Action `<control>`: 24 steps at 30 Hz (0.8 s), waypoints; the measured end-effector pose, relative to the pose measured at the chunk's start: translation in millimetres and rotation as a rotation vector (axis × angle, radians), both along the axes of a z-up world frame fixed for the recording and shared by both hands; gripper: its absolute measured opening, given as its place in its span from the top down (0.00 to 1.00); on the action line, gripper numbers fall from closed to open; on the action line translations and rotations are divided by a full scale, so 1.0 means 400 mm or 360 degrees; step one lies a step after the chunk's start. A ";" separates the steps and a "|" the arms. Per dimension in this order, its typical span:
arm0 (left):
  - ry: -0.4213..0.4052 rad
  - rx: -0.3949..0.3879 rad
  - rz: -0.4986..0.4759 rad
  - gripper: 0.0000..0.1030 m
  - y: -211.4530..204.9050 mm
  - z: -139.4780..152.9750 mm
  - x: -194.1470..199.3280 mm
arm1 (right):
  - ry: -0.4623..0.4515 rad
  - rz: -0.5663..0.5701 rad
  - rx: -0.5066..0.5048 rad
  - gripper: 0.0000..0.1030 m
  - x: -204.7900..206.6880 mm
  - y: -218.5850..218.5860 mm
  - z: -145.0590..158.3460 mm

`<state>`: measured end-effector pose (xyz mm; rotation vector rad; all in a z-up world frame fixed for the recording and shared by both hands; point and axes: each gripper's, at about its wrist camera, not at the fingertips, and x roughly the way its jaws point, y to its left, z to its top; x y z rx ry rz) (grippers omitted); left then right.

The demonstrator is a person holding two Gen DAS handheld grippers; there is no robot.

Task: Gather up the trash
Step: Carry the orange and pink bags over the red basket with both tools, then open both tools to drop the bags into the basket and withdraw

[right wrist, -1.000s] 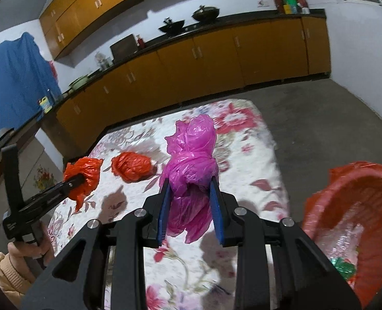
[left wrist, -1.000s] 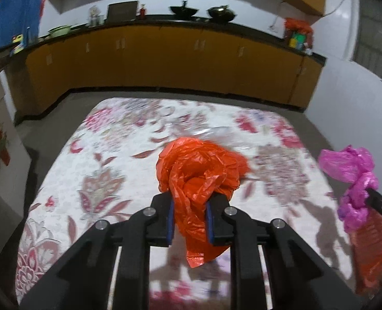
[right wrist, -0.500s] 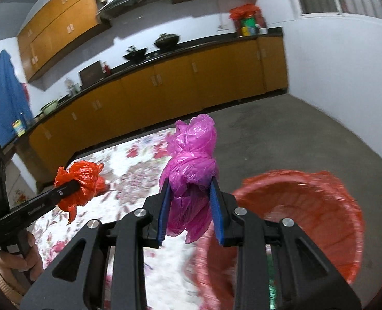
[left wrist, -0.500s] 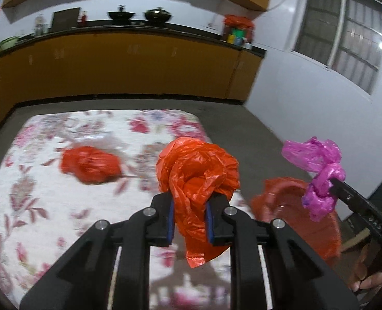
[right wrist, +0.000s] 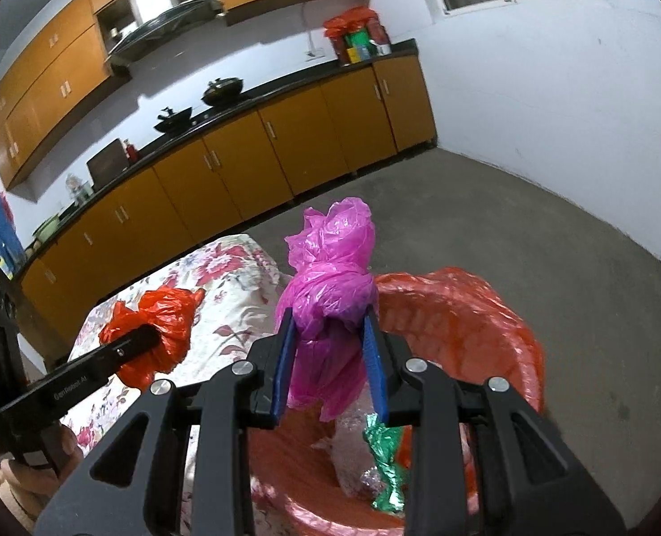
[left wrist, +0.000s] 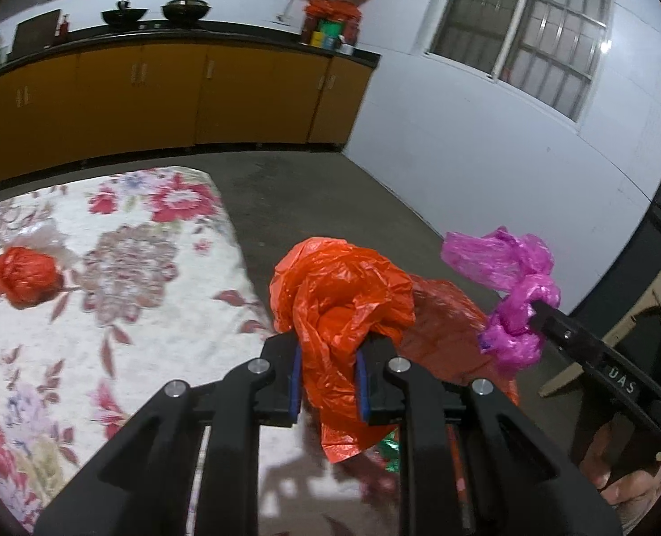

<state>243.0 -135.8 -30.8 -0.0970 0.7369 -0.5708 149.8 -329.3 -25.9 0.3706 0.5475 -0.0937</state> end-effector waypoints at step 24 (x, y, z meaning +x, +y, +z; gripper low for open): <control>0.0126 0.0080 -0.0196 0.59 -0.160 -0.088 -0.001 | -0.0013 -0.0096 0.0106 0.51 -0.021 -0.091 -0.014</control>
